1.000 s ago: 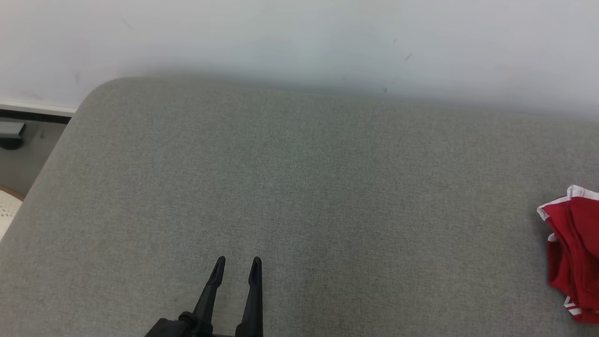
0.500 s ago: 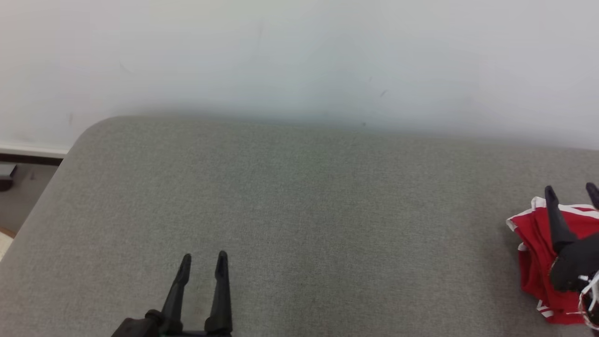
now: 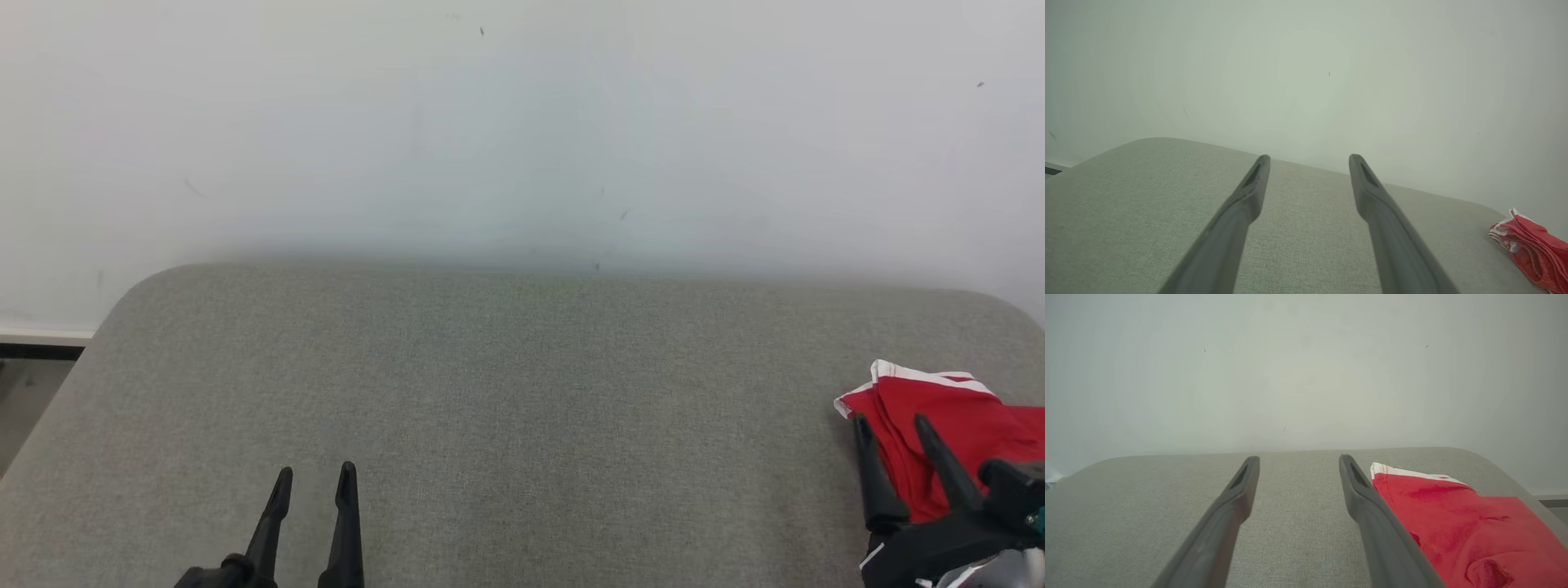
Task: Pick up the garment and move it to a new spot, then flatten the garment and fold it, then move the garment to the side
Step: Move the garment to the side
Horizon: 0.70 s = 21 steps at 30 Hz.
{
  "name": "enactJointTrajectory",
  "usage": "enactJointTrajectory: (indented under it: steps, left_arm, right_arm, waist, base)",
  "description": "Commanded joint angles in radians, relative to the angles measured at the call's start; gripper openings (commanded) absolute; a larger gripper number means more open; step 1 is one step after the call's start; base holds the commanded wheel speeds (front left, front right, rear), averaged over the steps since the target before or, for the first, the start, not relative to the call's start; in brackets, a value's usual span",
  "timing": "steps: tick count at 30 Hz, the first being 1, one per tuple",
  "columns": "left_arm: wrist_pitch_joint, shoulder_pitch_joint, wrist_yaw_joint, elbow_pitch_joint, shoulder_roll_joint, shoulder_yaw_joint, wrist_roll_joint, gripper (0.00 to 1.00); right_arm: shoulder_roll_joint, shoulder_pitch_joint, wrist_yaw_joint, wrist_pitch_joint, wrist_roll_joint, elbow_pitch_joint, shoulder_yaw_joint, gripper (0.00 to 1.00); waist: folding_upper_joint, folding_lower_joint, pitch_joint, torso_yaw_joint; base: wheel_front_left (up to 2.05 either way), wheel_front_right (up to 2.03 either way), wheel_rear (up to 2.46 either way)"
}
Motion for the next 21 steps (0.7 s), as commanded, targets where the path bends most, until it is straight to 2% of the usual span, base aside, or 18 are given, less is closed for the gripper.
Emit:
enactJointTrajectory:
  steps: [1, 11, 21]
  left_arm:
    - [-0.003, -0.002, -0.01, -0.001, -0.001, 0.013, 0.008, 1.0]
    - [-0.003, 0.038, -0.047, 0.029, -0.001, 0.084, 0.064, 1.0]
    - [-0.003, 0.073, -0.053, 0.051, -0.001, 0.1, 0.062, 1.0]
  right_arm:
    - [0.027, 0.015, -0.003, -0.019, -0.009, 0.016, -0.008, 1.0]
    - [0.161, 0.057, -0.003, -0.126, -0.096, 0.13, -0.017, 1.0]
    - [0.181, 0.077, -0.003, -0.15, -0.125, 0.16, -0.006, 1.0]
  waist:
    - [0.0, 0.0001, -0.02, -0.016]
    - [0.0, 0.0001, -0.055, -0.055]
    - [0.0, 0.0001, -0.063, -0.064]
  base:
    - [0.0, 0.0, 0.0]
    - [0.0, 0.0, 0.0]
    - [0.0, 0.0, 0.0]
